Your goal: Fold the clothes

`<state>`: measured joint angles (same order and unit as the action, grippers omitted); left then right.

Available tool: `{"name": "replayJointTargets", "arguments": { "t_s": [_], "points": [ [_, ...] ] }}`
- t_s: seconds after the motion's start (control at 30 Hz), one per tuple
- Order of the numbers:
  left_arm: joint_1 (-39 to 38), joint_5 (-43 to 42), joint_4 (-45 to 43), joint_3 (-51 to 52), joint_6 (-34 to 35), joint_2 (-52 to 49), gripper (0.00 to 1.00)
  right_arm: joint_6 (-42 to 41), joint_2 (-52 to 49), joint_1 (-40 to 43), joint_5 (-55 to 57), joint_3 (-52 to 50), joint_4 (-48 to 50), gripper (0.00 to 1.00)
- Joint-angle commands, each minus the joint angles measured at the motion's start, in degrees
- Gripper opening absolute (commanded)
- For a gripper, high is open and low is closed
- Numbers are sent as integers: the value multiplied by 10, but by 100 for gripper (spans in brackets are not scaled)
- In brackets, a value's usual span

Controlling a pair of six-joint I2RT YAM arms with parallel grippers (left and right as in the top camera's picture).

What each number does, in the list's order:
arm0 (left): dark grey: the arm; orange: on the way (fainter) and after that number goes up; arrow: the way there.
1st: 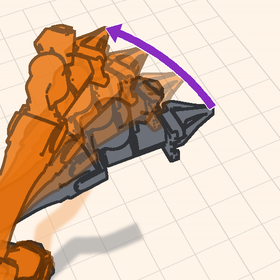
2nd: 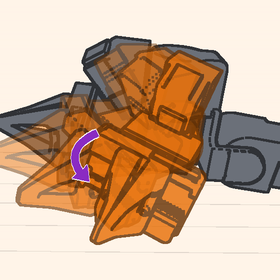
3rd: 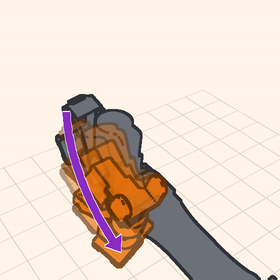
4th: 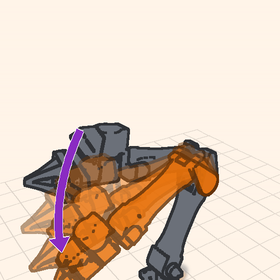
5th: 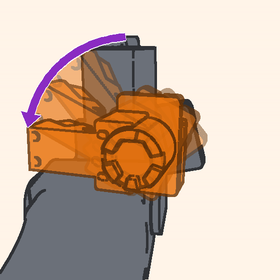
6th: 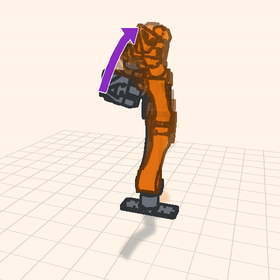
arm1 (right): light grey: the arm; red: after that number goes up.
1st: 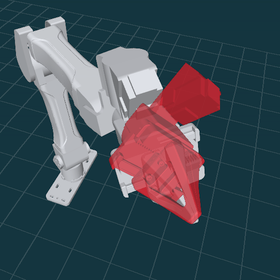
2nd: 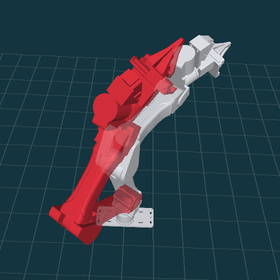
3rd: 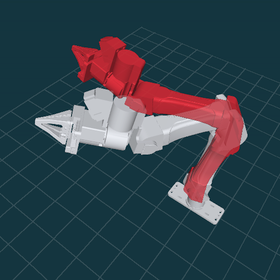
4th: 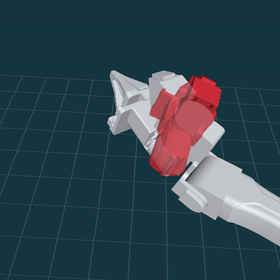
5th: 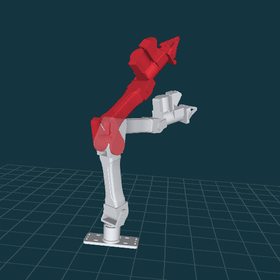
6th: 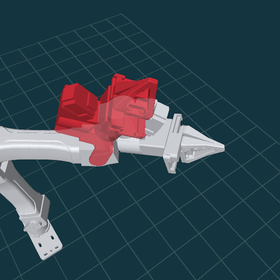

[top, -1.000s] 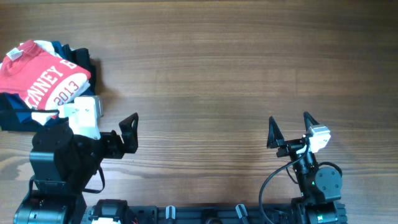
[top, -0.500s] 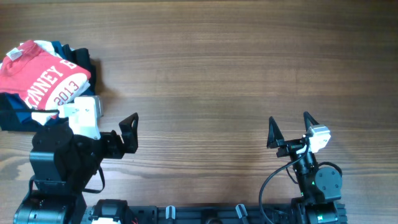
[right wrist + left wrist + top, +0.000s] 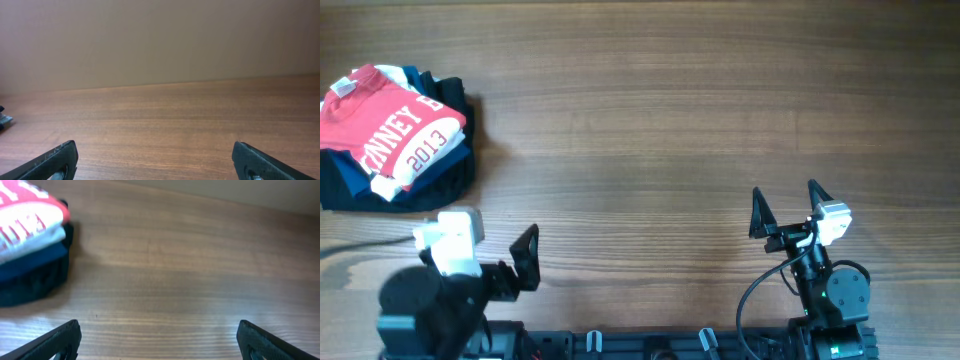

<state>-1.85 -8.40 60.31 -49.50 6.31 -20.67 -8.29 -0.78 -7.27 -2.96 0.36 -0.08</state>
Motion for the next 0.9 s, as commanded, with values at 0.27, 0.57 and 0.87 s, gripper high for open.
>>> {"name": "replayJointTargets", "arguments": {
  "t_s": [0.27,0.57,0.87],
  "points": [
    [20,3,-272,323,6,205,100,-9,5,4,-9,-1,2,100],
    [20,-1,-557,472,1,205,100,-9,5,4,-9,-1,2,100],
    [20,-1,-568,492,1,205,100,-9,5,4,-10,-1,2,100]
  ]
}}
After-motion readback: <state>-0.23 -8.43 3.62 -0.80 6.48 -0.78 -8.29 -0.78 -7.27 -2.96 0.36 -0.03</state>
